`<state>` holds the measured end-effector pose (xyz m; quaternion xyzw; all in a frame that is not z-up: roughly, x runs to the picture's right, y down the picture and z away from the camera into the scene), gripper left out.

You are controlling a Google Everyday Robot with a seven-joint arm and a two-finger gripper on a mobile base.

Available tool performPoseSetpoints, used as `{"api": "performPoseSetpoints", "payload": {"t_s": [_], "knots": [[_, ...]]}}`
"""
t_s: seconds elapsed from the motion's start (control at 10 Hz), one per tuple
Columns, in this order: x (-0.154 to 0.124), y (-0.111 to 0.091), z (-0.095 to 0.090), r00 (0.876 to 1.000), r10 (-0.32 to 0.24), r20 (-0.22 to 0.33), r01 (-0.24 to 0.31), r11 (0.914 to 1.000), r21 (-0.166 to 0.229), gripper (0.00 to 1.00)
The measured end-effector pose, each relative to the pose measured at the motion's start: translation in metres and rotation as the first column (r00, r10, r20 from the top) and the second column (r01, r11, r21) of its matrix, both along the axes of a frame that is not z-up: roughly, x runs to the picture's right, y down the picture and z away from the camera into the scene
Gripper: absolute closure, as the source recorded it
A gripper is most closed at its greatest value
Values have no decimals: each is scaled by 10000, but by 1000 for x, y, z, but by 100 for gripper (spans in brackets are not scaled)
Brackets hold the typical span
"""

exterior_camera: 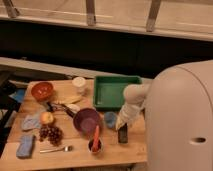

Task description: Wipe table surface with eraser

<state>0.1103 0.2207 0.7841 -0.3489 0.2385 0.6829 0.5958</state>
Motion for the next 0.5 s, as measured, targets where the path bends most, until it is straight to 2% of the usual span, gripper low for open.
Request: {"api": "performPoseSetpoints", "payload": {"t_s": [0.3, 0.5], "knots": [[12, 32, -12, 9999, -17, -121, 10, 9984, -564, 100], [33, 33, -6, 9984, 152, -538, -189, 9974, -691, 100]]}}
